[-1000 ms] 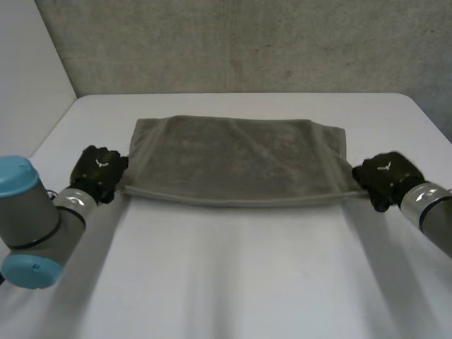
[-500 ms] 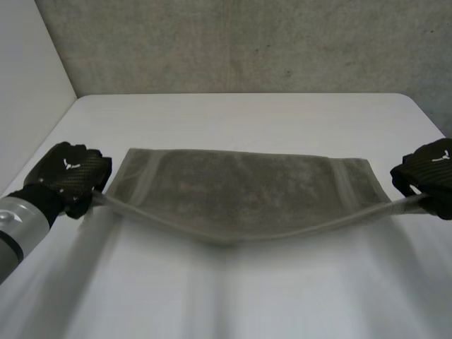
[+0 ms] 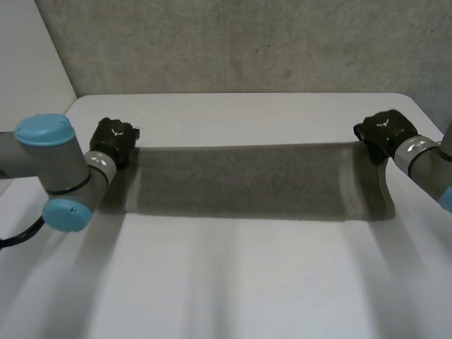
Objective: Fold the towel.
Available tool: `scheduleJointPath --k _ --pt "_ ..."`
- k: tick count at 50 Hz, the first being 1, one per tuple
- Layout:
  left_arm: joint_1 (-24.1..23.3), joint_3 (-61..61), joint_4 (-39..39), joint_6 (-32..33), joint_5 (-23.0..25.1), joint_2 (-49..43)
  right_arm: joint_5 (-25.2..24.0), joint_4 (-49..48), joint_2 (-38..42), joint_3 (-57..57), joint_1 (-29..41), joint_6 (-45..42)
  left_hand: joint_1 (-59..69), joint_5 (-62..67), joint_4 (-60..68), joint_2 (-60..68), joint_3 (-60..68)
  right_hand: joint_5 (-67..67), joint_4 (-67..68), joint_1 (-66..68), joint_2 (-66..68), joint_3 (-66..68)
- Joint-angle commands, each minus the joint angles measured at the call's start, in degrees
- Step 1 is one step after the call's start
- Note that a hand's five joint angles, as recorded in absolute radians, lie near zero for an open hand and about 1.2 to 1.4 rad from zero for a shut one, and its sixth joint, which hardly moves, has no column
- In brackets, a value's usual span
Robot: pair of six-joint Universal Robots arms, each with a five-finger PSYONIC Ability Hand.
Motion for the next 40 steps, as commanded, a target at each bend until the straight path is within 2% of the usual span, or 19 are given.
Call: scheduleJointPath --k 1,6,7,8,9,10,13,19,24,26,30,33,36,40 --pt "0.0 4.5 1.6 0.1 -0.1 -2.8 2.3 -4.1 1.6 -1.6 0.6 0.7 13.3 11.3 10.2 10.3 10.3 2.5 3.3 4.6 3.5 3.3" --pt "-0.2 4.6 4.5 0.2 0.1 -3.6 2.5 -4.2 3.4 -2.9 0.7 0.7 13.3 11.3 10.2 10.3 10.3 2.5 3.3 4.6 3.5 3.3" --pt "-0.5 4.4 4.7 0.4 0.2 -3.7 2.8 -4.2 3.7 -3.1 0.7 0.7 -5.5 -7.5 -8.6 -8.5 -8.5 -5.3 -4.5 -3.1 -4.3 -4.4" --pt "-0.5 4.4 4.7 0.4 0.2 -3.7 2.8 -4.2 3.7 -3.1 0.7 0.7 -5.7 -7.7 -8.8 -8.7 -8.7 -5.4 -4.6 -3.2 -4.4 -4.5" --pt "-0.8 4.2 4.9 0.5 0.0 -3.8 3.1 -4.3 4.0 -3.1 0.8 0.7 -42.6 -44.6 -45.8 -45.6 -45.6 -39.8 -39.0 -37.7 -38.8 -39.0" --pt "-1.1 4.1 5.1 0.5 -0.2 -3.9 3.9 -4.1 4.4 -3.1 1.0 0.8 -56.7 -58.7 -59.8 -59.7 -59.7 -67.5 -66.7 -65.4 -66.5 -66.7" --pt "-1.3 3.8 5.7 0.5 -0.3 -3.8 6.4 -3.9 4.6 -2.6 1.5 0.9 -56.7 -58.7 -59.8 -59.7 -59.7 -67.5 -66.7 -65.4 -66.5 -66.7" --pt "-1.3 2.9 6.3 0.2 -1.1 -3.6 7.4 -3.7 3.9 -0.1 2.2 1.2 -56.7 -58.7 -59.8 -59.7 -59.7 -67.5 -66.7 -65.4 -66.5 -66.7" --pt "-0.7 -0.9 6.0 -0.2 -1.9 -0.8 7.2 -3.6 -1.8 5.1 2.2 1.3 -56.7 -58.7 -59.8 -59.7 -59.7 -67.5 -66.7 -65.4 -66.5 -66.7" --pt "-0.4 -5.3 6.0 -0.4 -1.7 3.4 7.2 -3.5 -6.3 9.2 1.9 1.2 -56.7 -58.7 -59.8 -59.7 -59.7 -67.5 -66.7 -65.4 -66.5 -66.7" --pt "0.5 -10.8 6.4 -1.1 -1.2 7.4 7.2 -3.2 -9.6 13.2 1.6 1.1 -56.7 -58.7 -59.8 -59.7 -59.7 -67.5 -66.7 -65.4 -66.5 -66.7" --pt "1.3 -16.3 6.5 -3.1 -1.0 12.0 6.5 0.3 -13.3 18.0 1.5 1.2 -56.7 -58.7 -59.8 -59.7 -59.7 -67.5 -66.7 -65.4 -66.5 -66.7" --pt "2.3 -23.3 6.9 -9.1 0.6 17.3 4.0 3.0 -13.7 20.1 1.3 1.2 -56.7 -58.7 -59.8 -59.7 -59.7 -67.5 -66.7 -65.4 -66.5 -66.7" --pt "2.9 -26.6 7.4 -13.6 3.2 19.4 2.1 3.5 -13.6 21.7 0.3 1.5 -56.7 -58.7 -59.8 -59.7 -59.7 -64.1 -63.3 -61.9 -63.1 -63.2"
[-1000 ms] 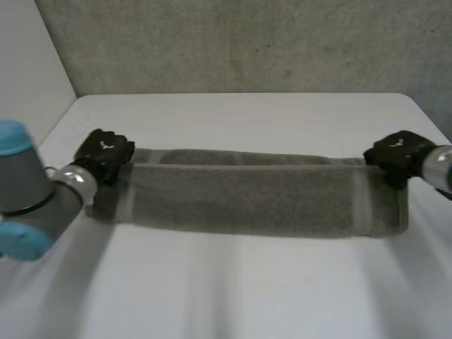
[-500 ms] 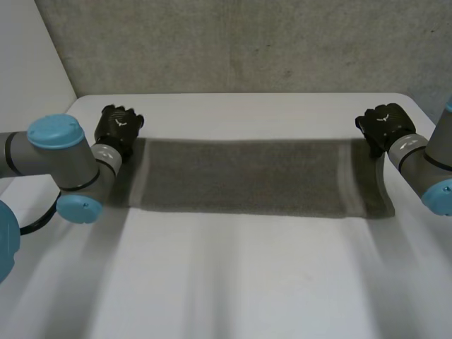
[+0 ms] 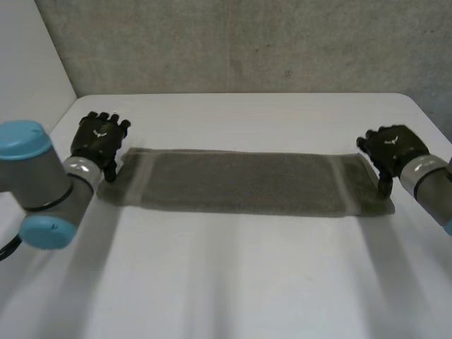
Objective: Fold the towel.
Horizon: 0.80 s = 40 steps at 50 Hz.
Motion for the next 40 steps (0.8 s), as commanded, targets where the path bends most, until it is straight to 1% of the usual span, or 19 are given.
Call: scheduleJointPath --k 1,5,6,9,15,18,20,23,24,25,26,27,28,29,31,37,38,39,40 --pt "1.8 -9.6 1.1 -10.3 4.8 6.5 -4.5 3.3 -0.7 4.8 -2.3 0.8 0.3 -1.6 0.5 0.5 0.5 0.1 -1.2 0.1 -0.4 -0.4" --pt "2.7 -11.5 2.0 -12.9 6.2 7.1 -5.9 3.2 -0.3 5.8 -3.6 3.0 0.3 -1.6 0.5 0.5 0.5 1.9 0.7 1.9 1.4 1.5" --pt "3.0 -11.9 2.3 -13.5 6.7 7.2 -6.6 3.0 0.5 6.1 -3.8 4.0 0.3 -1.6 0.5 0.5 0.5 6.1 4.8 6.1 5.6 5.7" --pt "3.2 -12.3 2.5 -14.0 6.8 7.2 -7.4 2.1 2.9 6.1 -4.1 4.8 0.3 -1.5 0.5 0.5 0.5 9.5 8.2 9.5 9.0 9.0" --pt "3.2 -12.4 2.5 -14.0 6.8 7.1 -7.5 -1.6 4.9 6.3 -5.2 5.4 0.3 -1.5 0.5 0.5 0.5 11.0 9.8 11.0 10.5 10.6" --pt "3.2 -12.5 2.6 -14.0 6.8 7.2 -7.6 -4.0 5.1 7.0 -5.7 5.4 0.3 -1.5 0.5 0.5 0.5 15.5 14.3 15.5 15.0 15.1" --pt "3.2 -12.6 2.6 -14.0 6.8 7.1 -7.6 -5.5 5.1 7.2 -6.4 5.4 0.3 -1.5 0.5 0.5 0.5 21.9 20.7 21.9 21.4 21.5" --pt "3.2 -12.6 2.6 -14.0 6.8 7.1 -7.6 -5.9 5.2 7.2 -6.7 5.4 0.3 -1.5 0.5 0.5 0.5 23.9 22.7 24.0 23.4 23.5" --pt "3.2 -12.6 2.6 -14.0 6.8 7.1 -7.7 -6.1 5.2 7.1 -6.9 5.4 0.3 -1.6 0.5 0.5 0.5 28.9 27.7 29.0 28.4 28.5" --pt "3.2 -12.6 2.6 -14.0 6.8 7.1 -7.7 -6.4 5.1 6.9 -7.2 5.4 0.3 -1.6 0.5 0.5 0.5 40.1 38.9 40.2 39.6 39.7" --pt "3.2 -12.6 2.6 -14.0 6.8 7.1 -7.7 -6.4 5.1 6.9 -7.2 5.4 0.3 -1.6 0.5 0.5 0.5 40.3 39.0 40.3 39.8 39.8" --pt "3.2 -12.6 2.6 -14.0 6.8 7.1 -7.7 -6.7 5.2 6.8 -7.5 5.4 0.3 -1.6 0.5 0.5 0.5 52.4 51.2 52.4 51.9 52.0" --pt "3.2 -12.7 2.6 -14.0 6.8 7.1 -7.7 -7.1 5.2 6.8 -7.8 5.4 0.3 -1.6 0.5 0.5 0.5 59.9 58.6 59.9 59.4 59.4" --pt "3.2 -12.7 2.6 -14.0 6.8 7.1 -7.7 -7.1 5.2 6.8 -7.8 5.4 0.3 -1.6 0.5 0.5 0.5 59.9 58.7 60.0 59.4 59.5" --pt "3.2 -12.7 2.6 -14.0 6.8 7.1 -7.8 -7.2 5.2 6.7 -8.7 5.1 0.3 -1.6 0.5 0.5 0.5 65.1 63.9 65.1 64.6 64.7" --pt "3.2 -13.1 2.7 -14.0 6.8 7.2 -7.9 -7.0 5.7 6.4 -9.5 4.7 0.3 -1.6 0.5 0.5 0.5 66.6 65.4 66.6 66.1 66.2" --pt "3.2 -13.2 2.8 -14.0 6.8 7.2 -7.8 -6.7 6.1 6.1 -9.6 4.7 0.3 -1.6 0.5 0.5 0.5 61.5 60.3 61.5 61.0 61.1" --pt "3.1 -13.3 2.8 -14.0 6.8 7.2 -7.9 -6.7 6.1 6.2 -9.7 4.7 0.3 -1.6 0.5 0.5 0.5 50.3 49.1 50.3 49.8 49.9" --pt "3.1 -13.3 2.8 -14.0 6.8 7.2 -7.9 -6.7 6.1 6.2 -9.7 4.7 0.3 -1.6 0.5 0.5 0.5 50.2 48.9 50.2 49.7 49.8"
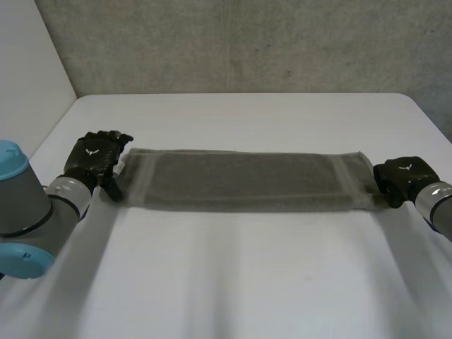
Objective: Fold the towel.
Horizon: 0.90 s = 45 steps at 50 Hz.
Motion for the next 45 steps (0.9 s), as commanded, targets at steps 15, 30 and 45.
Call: scheduleJointPath --k 15,30,45 --pt "0.0 -0.7 0.2 0.0 0.0 0.1 -4.1 0.5 0.6 0.9 -1.2 0.5 0.3 -1.6 0.5 0.5 0.5 -36.0 -35.9 -34.1 -35.9 -36.0" --pt "-0.1 -0.8 0.2 0.0 0.0 0.1 -4.2 -0.2 1.2 0.5 -1.4 0.5 0.3 -1.6 0.5 0.5 0.5 -24.9 -24.8 -23.0 -24.8 -24.9" --pt "-0.1 -1.3 0.2 0.0 0.0 0.3 -3.6 0.8 2.3 -2.6 -7.7 0.0 0.3 -1.6 0.5 0.5 0.5 3.6 3.8 5.5 3.7 3.7"
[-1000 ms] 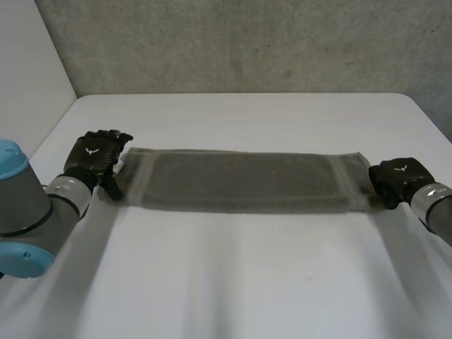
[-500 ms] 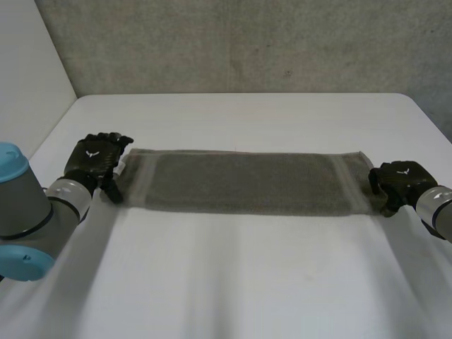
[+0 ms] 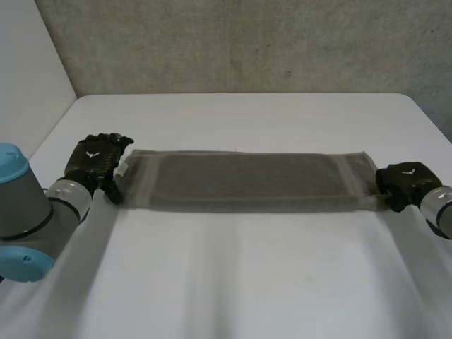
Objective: Fold the towel.
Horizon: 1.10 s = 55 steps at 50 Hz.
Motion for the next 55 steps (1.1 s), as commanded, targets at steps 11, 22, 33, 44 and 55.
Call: scheduleJointPath --k 11,22,33,44,55 --pt "0.0 -0.5 0.0 0.0 0.0 1.0 0.5 6.4 -1.1 -9.8 -16.9 -4.9 0.3 -1.6 0.5 0.5 0.5 4.4 3.5 4.9 6.0 3.5" --pt "-0.2 -0.7 0.0 0.0 0.0 1.2 0.2 8.3 -11.5 -14.0 0.1 2.7 0.3 -1.6 0.5 0.5 0.5 4.4 3.5 4.9 6.0 3.5" --pt "-0.2 -0.8 0.0 0.0 -0.1 1.3 0.9 0.6 -3.9 -17.7 33.5 2.7 0.3 -1.6 0.5 0.5 0.5 4.4 3.5 4.9 6.0 3.5" --pt "-0.9 -0.8 0.0 0.0 0.0 1.0 1.0 -1.7 6.9 -17.9 44.0 -4.2 0.3 -1.6 0.5 0.5 0.5 4.4 3.5 4.9 6.0 3.5" --pt "-7.6 1.4 0.4 0.0 -0.1 1.4 0.9 -2.2 -1.8 -11.2 41.5 -2.9 0.3 -1.6 0.5 0.5 0.5 -65.6 -66.5 -65.1 -64.0 -66.5"
